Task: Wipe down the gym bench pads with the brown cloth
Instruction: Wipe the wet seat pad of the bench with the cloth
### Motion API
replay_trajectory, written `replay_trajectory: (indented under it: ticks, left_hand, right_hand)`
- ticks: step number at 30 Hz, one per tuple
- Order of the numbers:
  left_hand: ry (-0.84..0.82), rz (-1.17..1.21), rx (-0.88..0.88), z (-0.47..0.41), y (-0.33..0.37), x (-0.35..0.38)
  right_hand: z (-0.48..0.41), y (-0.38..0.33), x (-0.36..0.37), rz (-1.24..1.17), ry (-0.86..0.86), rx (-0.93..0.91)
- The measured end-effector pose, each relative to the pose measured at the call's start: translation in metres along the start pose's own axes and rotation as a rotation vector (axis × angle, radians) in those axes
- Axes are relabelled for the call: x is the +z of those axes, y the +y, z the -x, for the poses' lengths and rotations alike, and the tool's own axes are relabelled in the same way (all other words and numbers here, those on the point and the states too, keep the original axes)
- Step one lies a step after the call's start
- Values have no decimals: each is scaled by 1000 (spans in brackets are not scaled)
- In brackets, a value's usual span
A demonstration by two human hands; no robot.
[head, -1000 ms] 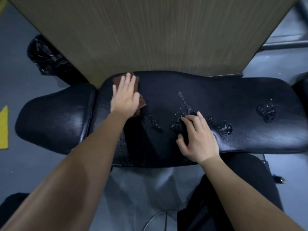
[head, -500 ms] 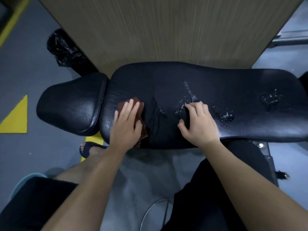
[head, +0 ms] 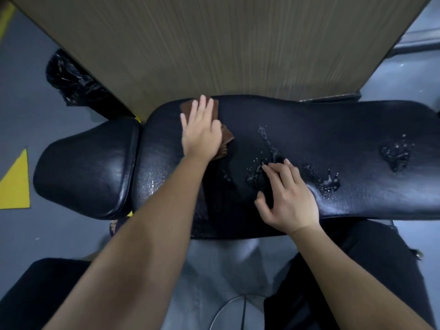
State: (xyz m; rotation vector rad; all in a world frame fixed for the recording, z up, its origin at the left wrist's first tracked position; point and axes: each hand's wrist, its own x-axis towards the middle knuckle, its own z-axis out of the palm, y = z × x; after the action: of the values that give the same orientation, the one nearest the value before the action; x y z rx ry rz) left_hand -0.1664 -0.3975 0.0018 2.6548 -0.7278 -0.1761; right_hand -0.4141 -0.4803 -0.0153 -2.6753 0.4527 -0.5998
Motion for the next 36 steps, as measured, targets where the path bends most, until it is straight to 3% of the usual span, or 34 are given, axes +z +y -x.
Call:
replay_trajectory:
  ticks: [5, 9, 16, 20, 24, 29, 36]
  left_hand:
    - [-70, -32, 16, 48, 34, 8]
    - [-22, -14, -35, 123, 50, 15]
    - [35, -19, -170, 193, 7, 0]
    - [101, -72, -179, 180, -43, -14]
    - [85, -94, -224, 113, -78, -26]
    - [-45, -58, 96, 26, -60, -22]
    - [-115, -79, 294, 10, 17, 10]
  right_hand:
    - [1, -2, -2, -20, -76, 44]
    - [2, -6, -8, -28, -135, 96]
    - [7, -12, -12, -18, -159, 126]
    - [4, -11, -12, -33, -162, 127]
    - [5, -7, -4, -40, -55, 87]
    - [2, 0, 4, 14, 5, 9]
    - [1, 0, 2, 12, 39, -27]
